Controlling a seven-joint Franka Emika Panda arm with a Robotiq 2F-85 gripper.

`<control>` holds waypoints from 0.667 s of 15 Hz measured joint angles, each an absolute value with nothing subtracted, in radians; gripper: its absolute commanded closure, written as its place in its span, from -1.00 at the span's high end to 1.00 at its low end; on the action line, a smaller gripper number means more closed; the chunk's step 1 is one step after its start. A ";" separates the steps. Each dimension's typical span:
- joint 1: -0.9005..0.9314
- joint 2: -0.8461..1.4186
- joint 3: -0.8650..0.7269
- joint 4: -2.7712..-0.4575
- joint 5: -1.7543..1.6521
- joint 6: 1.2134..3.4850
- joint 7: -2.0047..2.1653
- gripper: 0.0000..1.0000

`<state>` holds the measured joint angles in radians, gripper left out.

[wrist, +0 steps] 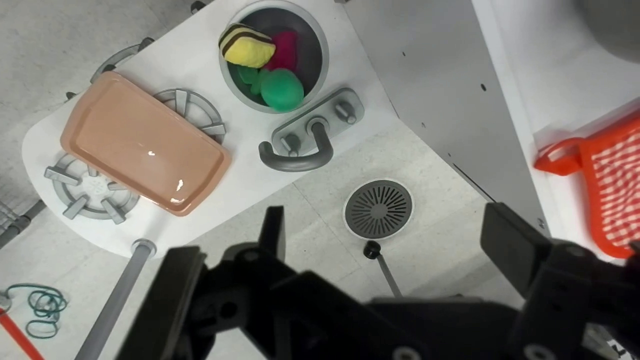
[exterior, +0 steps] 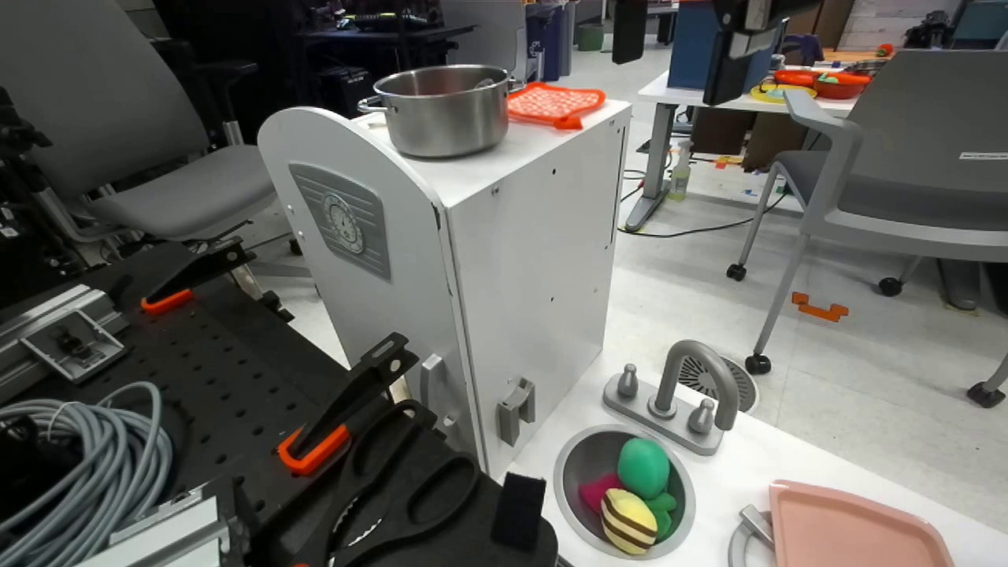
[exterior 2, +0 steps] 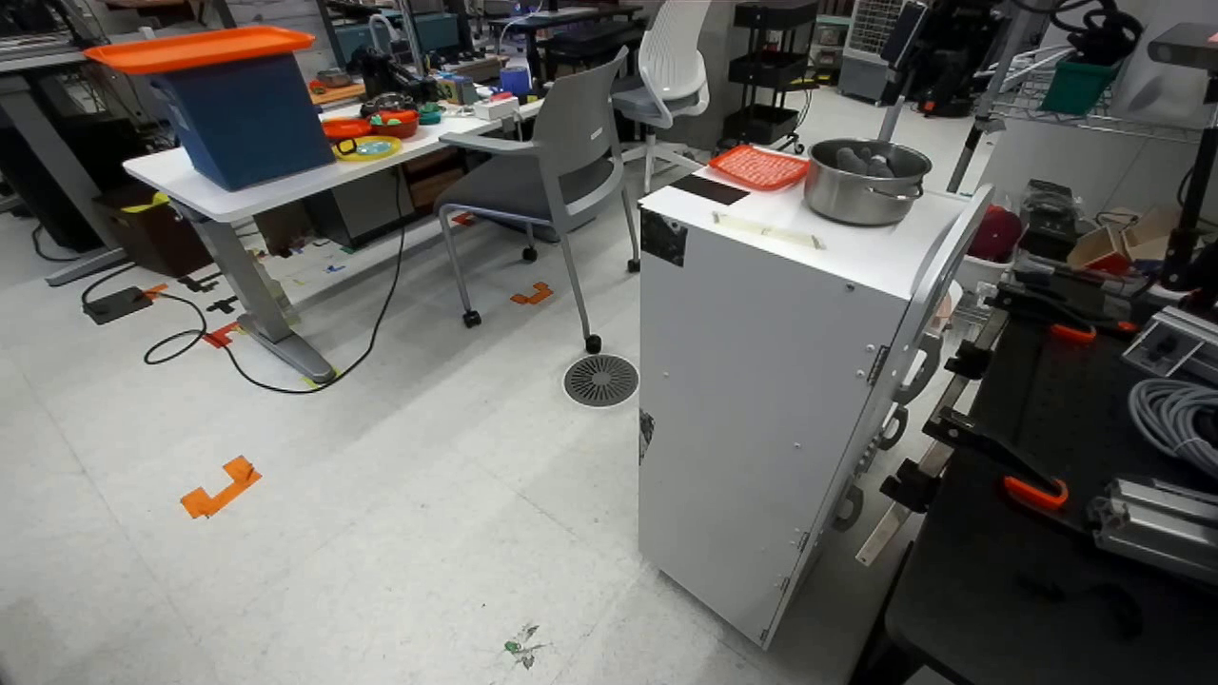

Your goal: Remove the yellow and black sponge, green plush toy and grey bear from the silver pot and place them in the sink

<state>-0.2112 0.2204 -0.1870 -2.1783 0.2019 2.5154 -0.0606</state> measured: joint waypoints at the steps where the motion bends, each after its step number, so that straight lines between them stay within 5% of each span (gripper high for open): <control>1: -0.211 0.220 -0.187 -2.178 0.203 2.515 -0.064 1.00; 10: -0.213 0.216 -0.175 -2.172 0.220 2.489 -0.114 1.00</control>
<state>-0.2128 0.2159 -0.1750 -2.1724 0.2205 2.4887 -0.1136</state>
